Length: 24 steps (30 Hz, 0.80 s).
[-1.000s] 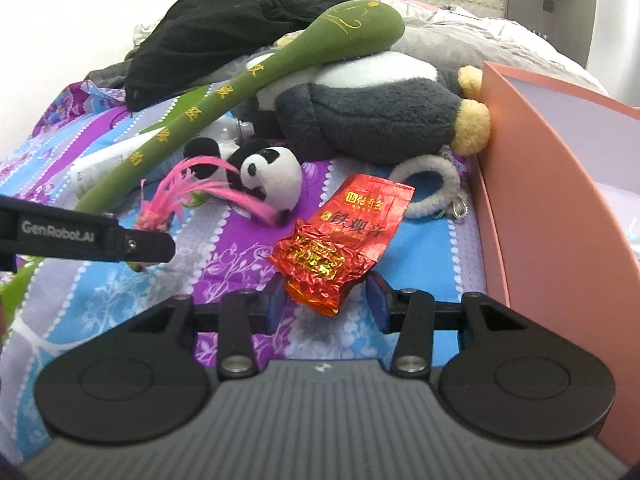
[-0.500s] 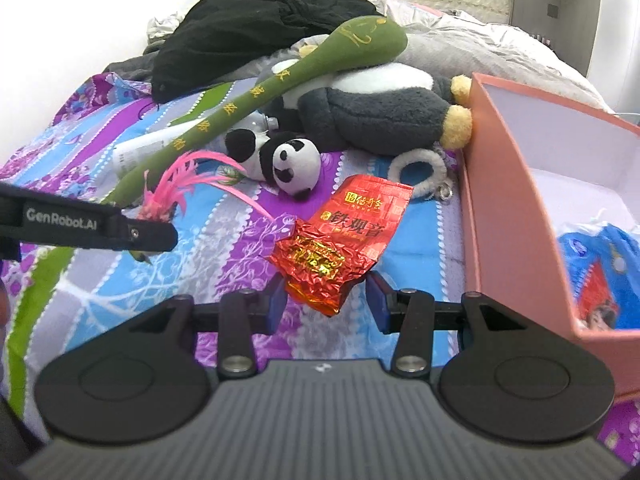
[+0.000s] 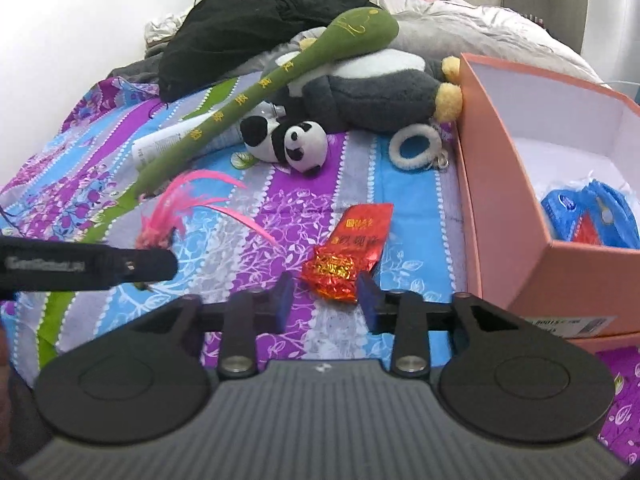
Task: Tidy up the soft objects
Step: 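Lift the red candy packet with the right tool toward the box, then carry the pink keychain with the left tool while the right tool carries the candy packet over the box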
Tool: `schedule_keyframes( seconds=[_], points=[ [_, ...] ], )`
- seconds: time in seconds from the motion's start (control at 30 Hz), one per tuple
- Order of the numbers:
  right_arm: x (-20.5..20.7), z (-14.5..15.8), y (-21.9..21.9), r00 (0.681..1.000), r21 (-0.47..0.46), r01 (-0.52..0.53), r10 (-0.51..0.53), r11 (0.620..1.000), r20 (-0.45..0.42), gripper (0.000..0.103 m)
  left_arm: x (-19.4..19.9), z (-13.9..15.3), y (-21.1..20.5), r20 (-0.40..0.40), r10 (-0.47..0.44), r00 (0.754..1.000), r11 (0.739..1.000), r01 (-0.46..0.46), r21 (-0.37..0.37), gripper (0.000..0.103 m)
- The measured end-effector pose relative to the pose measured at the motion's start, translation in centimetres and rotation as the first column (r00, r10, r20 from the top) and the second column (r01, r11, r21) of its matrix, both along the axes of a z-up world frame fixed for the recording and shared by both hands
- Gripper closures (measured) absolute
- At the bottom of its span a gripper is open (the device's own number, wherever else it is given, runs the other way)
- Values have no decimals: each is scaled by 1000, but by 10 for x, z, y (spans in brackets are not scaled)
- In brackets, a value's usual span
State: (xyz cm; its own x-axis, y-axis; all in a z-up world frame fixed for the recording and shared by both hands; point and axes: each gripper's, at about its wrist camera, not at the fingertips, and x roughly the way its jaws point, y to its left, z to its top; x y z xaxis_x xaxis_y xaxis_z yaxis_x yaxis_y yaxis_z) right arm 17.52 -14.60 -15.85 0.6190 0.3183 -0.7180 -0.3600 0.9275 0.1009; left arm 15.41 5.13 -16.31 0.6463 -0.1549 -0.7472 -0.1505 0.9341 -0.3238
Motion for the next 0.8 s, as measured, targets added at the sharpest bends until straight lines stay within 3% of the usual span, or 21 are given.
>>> schedule_keyframes(
  seconds=[0.03, 0.1, 0.5, 0.63, 0.7, 0.8],
  points=[
    [0, -4, 0, 1000, 3, 0, 0, 1000, 1, 40, -1, -1, 0, -2, 1, 1000, 1000, -1, -3, 69],
    [2, -16, 1, 1000, 1, 12, -12, 1000, -15, 33, -3, -1, 0, -5, 2, 1000, 1000, -2, -5, 69],
    [33, -42, 14, 998, 0, 62, -62, 998, -5, 33, -4, 2, 8, 2, 30, 1000, 1000, -30, -3, 69],
    [42, -51, 23, 997, -38, 73, -73, 997, 8, 32, -4, 4, 9, 2, 33, 999, 999, -33, 4, 69],
    [43, -50, 24, 997, -52, 81, -81, 995, 20, 38, -4, 5, 8, 2, 33, 999, 999, -33, 7, 69],
    [41, -46, 20, 996, -53, 83, -81, 995, 22, 59, -3, 6, 9, 0, 35, 999, 999, -35, 11, 69]
  ],
)
